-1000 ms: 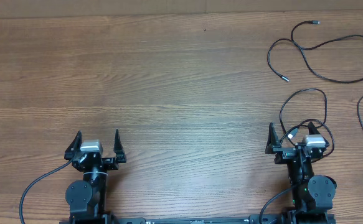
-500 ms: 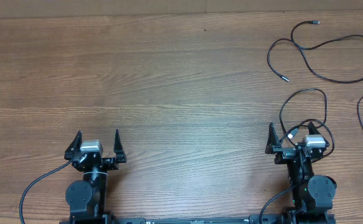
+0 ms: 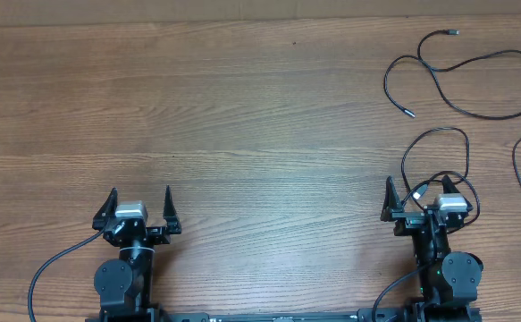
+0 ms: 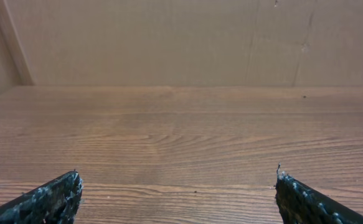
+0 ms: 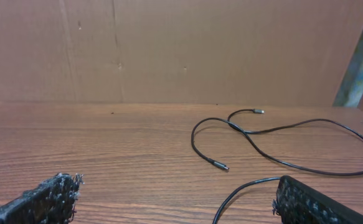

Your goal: Untangle cables

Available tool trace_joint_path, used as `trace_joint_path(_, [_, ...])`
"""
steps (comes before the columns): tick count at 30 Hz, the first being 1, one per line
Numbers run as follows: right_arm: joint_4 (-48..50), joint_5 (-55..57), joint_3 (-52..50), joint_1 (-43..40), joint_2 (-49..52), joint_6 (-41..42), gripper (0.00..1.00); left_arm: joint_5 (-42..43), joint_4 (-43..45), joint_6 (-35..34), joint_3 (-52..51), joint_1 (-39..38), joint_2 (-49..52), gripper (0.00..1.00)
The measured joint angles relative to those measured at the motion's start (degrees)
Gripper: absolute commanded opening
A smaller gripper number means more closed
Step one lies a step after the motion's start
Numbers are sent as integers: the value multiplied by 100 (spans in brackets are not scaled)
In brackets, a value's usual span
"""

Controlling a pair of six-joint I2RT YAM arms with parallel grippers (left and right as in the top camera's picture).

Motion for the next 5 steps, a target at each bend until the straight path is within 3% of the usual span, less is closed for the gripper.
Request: trace_joint_path(5, [2, 0, 0, 0, 0, -2, 100, -2, 0, 0, 0, 0, 0, 100])
